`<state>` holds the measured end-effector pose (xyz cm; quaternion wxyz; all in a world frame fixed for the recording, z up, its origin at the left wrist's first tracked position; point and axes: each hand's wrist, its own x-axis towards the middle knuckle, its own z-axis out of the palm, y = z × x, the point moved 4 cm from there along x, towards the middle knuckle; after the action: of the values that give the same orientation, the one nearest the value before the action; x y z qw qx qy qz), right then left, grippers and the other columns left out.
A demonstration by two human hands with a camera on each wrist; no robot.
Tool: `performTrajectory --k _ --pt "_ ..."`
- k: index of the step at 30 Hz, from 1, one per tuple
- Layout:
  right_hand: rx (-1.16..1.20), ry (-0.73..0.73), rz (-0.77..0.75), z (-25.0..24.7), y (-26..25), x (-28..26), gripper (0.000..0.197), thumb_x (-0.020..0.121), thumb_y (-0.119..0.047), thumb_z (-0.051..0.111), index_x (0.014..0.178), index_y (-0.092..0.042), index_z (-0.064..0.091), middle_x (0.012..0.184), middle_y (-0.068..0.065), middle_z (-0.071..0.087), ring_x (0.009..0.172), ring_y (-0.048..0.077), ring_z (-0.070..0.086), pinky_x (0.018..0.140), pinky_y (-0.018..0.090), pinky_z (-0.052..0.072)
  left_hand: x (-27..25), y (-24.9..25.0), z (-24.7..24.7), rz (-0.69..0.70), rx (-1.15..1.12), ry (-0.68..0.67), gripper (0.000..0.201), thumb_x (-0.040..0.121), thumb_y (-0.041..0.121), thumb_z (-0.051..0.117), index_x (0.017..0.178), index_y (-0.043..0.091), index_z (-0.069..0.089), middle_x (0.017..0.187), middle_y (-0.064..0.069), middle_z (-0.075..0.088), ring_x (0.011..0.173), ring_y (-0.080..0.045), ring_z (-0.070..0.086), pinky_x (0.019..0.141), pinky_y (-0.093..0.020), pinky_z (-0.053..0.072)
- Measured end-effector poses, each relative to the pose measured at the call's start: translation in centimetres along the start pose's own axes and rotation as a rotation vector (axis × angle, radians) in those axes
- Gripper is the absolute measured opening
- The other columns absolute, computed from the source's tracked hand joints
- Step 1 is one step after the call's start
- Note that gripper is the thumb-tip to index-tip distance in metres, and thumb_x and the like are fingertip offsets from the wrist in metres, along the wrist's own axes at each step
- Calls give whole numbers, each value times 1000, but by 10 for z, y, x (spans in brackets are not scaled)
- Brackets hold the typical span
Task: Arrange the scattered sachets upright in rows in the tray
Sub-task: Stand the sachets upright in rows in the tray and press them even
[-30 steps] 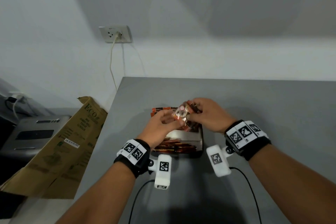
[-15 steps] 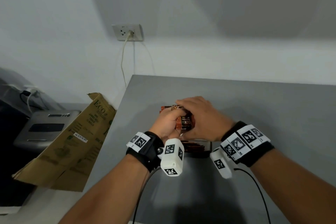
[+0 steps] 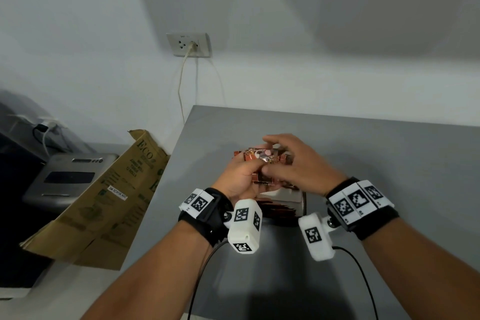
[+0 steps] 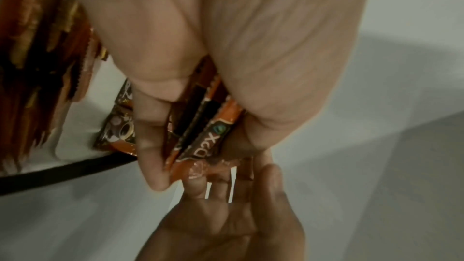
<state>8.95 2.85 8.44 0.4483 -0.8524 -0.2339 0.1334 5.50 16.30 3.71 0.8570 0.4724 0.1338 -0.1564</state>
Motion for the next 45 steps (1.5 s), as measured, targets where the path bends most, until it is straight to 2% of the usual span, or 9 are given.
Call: performTrajectory --k 4,8,12,17,21,25,33,39,45 --pt "78 99 65 -11 7 7 27 89 -25 70 112 -38 68 105 -12 68 93 7 67 86 30 54 1 3 2 58 95 -16 56 85 -17 61 132 11 53 94 -15 68 71 -29 69 60 -38 59" --pt "109 87 68 -9 14 8 16 83 -16 76 94 -28 77 91 -10 77 86 9 72 88 37 57 4 1 4 90 140 7 61 76 -22 68 126 10 55 94 -13 69 77 -29 69 60 -38 57" --pt "233 336 140 -16 20 3 8 85 -11 74 82 -18 70 77 -1 74 67 19 69 65 36 56 3 3 3 127 111 55 48 79 -15 69 117 15 61 95 -12 71 82 -27 69 62 -34 55" --pt "279 189 256 -4 31 -6 33 65 -32 79 91 -16 66 84 5 74 69 16 67 64 38 55 7 11 -8 228 153 206 45 82 -14 67 117 14 60 100 -19 72 77 -29 70 60 -35 56" --pt "176 122 162 -10 21 -3 44 77 -19 79 117 -28 63 103 -9 70 89 9 70 77 30 58 5 11 -5 219 319 151 45 77 -12 71 113 14 61 96 -23 70 69 -30 66 63 -40 55" --pt "111 181 163 -13 24 -1 17 84 -7 73 92 -20 68 87 -3 75 78 17 73 75 34 58 4 10 -5 130 134 169 31 91 -7 48 117 6 59 93 -18 69 74 -31 66 67 -41 55" --pt "878 162 419 26 34 -8 17 96 -3 59 113 -3 59 108 21 71 93 34 70 84 48 58 6 13 -3 268 -25 245 38 84 -19 59 113 7 59 96 -19 69 84 -33 69 80 -50 57" --pt "693 239 296 8 24 -4 15 88 5 66 98 -6 62 89 13 75 73 24 69 63 34 55 4 13 -4 197 -51 194 58 73 -25 61 119 11 59 97 -16 68 77 -28 67 55 -33 56" --pt "142 -85 163 -14 6 2 13 86 1 68 94 -9 65 86 10 75 69 21 70 69 33 58 1 17 -4 59 242 38 41 79 -17 55 107 9 69 99 -18 70 85 -31 68 75 -42 57"
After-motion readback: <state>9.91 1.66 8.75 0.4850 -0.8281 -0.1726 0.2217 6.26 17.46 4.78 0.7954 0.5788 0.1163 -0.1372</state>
